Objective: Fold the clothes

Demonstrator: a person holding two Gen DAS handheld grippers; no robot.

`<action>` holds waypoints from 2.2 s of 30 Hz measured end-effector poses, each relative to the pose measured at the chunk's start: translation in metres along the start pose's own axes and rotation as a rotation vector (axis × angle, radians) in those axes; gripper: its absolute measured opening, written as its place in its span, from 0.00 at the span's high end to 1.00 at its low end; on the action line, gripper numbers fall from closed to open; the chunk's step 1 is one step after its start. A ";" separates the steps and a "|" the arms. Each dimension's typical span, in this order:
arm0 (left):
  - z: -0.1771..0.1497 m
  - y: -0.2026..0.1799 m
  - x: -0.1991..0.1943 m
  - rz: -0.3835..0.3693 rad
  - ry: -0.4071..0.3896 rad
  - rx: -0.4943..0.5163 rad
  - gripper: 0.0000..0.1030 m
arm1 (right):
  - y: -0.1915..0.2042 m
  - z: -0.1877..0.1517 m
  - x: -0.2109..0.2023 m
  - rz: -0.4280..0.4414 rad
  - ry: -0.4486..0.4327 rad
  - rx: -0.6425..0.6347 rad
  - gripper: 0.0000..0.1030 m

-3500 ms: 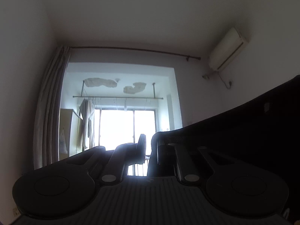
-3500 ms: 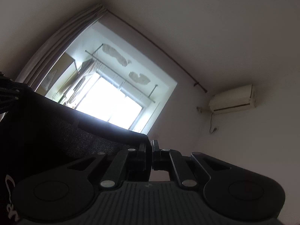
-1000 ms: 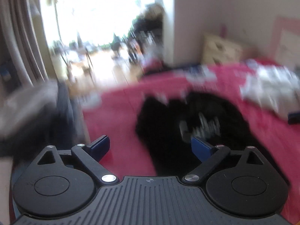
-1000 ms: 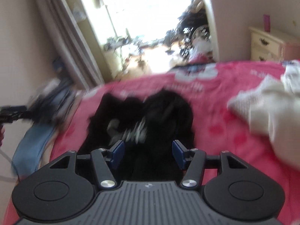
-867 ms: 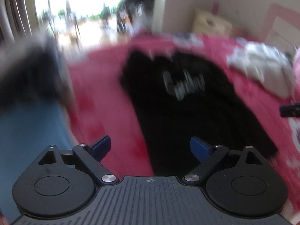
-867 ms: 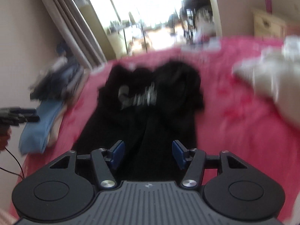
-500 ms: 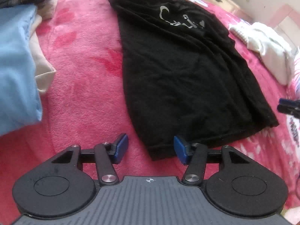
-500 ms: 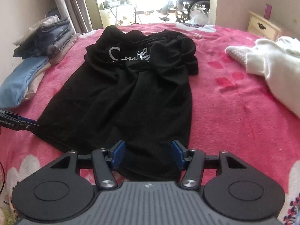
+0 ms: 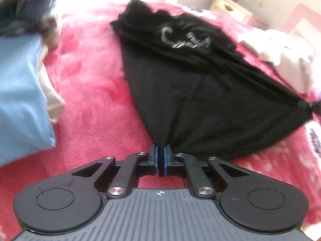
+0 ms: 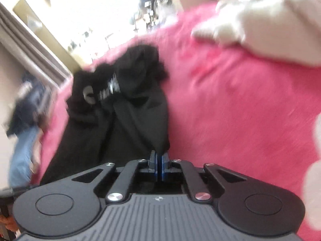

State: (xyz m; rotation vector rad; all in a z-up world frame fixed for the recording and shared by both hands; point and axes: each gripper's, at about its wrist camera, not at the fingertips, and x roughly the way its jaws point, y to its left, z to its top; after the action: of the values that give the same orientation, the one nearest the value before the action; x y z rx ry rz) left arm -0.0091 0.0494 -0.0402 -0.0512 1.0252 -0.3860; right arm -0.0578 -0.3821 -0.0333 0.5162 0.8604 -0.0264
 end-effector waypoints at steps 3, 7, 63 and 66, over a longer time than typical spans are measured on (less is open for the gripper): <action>0.001 -0.001 -0.026 -0.064 0.035 0.023 0.97 | -0.016 0.019 -0.035 -0.021 -0.010 0.029 0.96; -0.009 -0.016 -0.019 -0.130 0.122 0.047 0.97 | -0.036 0.014 -0.025 -0.105 0.082 0.057 0.96; -0.077 -0.016 0.039 -0.412 0.181 -0.008 0.77 | 0.389 0.037 0.302 0.116 0.117 -0.970 0.62; -0.079 -0.018 0.041 -0.421 0.180 0.012 0.80 | 0.390 0.050 0.332 0.064 0.142 -0.916 0.63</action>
State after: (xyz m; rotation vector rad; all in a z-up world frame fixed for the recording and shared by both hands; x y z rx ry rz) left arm -0.0623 0.0297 -0.1115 -0.2272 1.1901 -0.7912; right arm 0.2850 -0.0019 -0.0840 -0.3197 0.8937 0.4501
